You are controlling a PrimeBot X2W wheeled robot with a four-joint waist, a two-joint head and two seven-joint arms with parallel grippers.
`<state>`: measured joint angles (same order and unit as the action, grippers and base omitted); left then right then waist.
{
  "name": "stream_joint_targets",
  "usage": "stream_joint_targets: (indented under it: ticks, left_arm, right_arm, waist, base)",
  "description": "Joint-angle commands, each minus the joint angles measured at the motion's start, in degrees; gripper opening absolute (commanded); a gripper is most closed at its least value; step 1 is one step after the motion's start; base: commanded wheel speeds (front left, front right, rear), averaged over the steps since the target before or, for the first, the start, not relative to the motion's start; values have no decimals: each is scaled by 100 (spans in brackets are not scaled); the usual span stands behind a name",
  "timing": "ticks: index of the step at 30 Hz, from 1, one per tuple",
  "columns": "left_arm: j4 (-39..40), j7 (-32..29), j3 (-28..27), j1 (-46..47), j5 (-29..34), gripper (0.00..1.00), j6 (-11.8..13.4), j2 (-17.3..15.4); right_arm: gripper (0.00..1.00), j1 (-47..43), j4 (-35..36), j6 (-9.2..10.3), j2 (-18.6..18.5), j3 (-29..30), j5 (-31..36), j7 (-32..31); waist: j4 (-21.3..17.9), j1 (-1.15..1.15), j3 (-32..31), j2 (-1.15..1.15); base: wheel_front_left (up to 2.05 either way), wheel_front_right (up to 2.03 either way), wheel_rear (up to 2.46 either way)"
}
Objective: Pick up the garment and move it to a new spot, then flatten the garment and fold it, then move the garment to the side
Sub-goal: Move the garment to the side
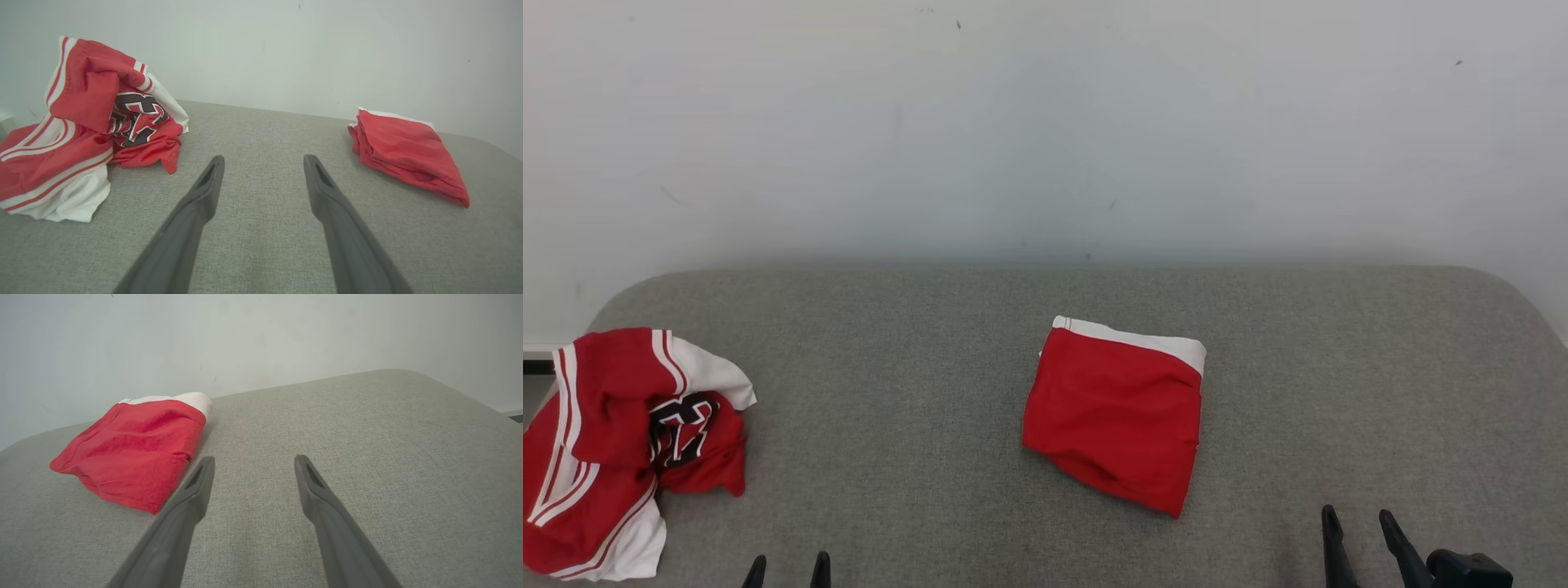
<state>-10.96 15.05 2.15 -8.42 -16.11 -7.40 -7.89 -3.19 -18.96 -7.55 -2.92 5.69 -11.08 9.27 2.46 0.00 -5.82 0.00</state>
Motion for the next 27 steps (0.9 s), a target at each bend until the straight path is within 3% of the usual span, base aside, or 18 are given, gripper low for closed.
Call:
stream_joint_targets:
  ticks: [1, 11, 13, 16, 21, 27]
  left_arm:
    - [-15, 17, 43, -51, -3, 100, -5, -24]
    - [-47, 17, 177, 11, -117, 100, -7, -99]
    - [-48, 17, 190, 12, -149, 100, -7, -120]
    - [-64, 17, 206, 29, -176, 100, -7, -162]
    - [-76, 17, 271, 128, -222, 100, -8, -187]
    - [-126, 17, 488, 388, -296, 100, -7, -167]
  right_arm:
    - [100, 80, -6, 13, 7, 13, -32, 8]
    - [100, 167, -19, 13, 7, 78, 121, -294]
    - [100, 358, 101, 13, 9, -67, 173, -732]
    - [100, 643, 203, 13, 8, -226, 45, -2005]
    - [100, 1426, 289, 12, 9, 218, 19, -3650]
    - [100, 2582, -544, 13, 5, 884, 247, -4471]
  waist:
    - [6, 0, 7, 0]
    - [100, 0, 54, 0]
    - [119, 0, 85, 0]
    - [175, 0, 134, 0]
    - [364, 0, 312, 0]
    - [865, 0, 709, 0]
  base:
    - [0, 0, 0]
    - [0, 0, 0]
    - [0, 0, 0]
    - [0, 0, 0]
    - [0, 0, 0]
    - [0, 0, 0]
